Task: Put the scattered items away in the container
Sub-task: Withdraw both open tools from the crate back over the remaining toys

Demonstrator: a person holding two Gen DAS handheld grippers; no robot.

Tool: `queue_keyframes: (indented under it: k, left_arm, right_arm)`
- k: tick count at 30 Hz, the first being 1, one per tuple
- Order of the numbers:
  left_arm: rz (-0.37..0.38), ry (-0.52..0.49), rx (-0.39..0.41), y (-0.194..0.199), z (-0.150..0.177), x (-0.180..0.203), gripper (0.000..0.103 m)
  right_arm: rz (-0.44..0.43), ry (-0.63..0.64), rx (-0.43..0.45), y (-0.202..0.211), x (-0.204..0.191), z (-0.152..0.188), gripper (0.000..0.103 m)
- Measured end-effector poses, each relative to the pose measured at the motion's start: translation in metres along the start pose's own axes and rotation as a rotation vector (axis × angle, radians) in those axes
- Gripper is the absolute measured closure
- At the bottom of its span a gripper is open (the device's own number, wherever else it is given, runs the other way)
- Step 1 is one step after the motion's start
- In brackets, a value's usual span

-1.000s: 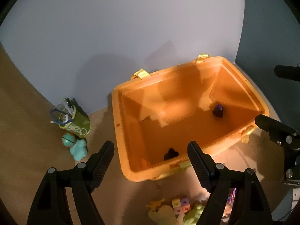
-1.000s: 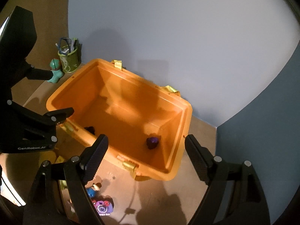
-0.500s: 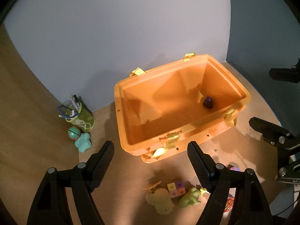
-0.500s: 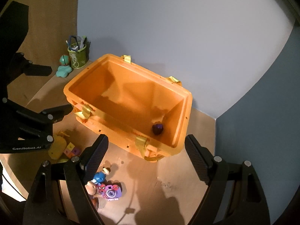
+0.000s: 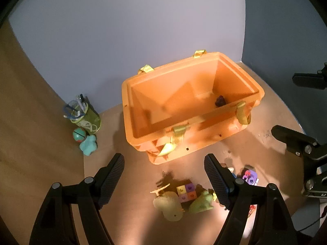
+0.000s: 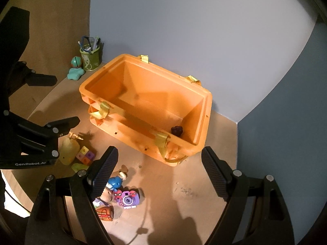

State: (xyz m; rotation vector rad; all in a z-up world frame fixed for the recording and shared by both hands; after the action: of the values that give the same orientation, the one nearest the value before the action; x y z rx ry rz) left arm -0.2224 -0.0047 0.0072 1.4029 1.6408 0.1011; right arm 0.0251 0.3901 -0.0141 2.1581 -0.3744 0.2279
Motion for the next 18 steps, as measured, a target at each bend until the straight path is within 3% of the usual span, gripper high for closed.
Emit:
queue_keyframes:
  k: [18]
  left_arm:
    - [0.019,0.017,-0.042,0.001,0.044,0.013,0.026]
  right_arm:
    - [0.006,-0.067,-0.035,0.001,-0.017,0.036,0.021]
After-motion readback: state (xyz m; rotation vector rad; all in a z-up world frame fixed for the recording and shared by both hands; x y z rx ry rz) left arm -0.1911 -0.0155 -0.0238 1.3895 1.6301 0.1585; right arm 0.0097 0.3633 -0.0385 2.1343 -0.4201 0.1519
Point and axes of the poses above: each gripper's, at about its wrist camera, not at the fingertips, and y roughly against the way its jaws point, x to its right, z to its underside, the point moved 10 cm from there along -y, roughly the way its jaws point, and after that the axes turned 12 degrees about -z, right-handed, at the moved point
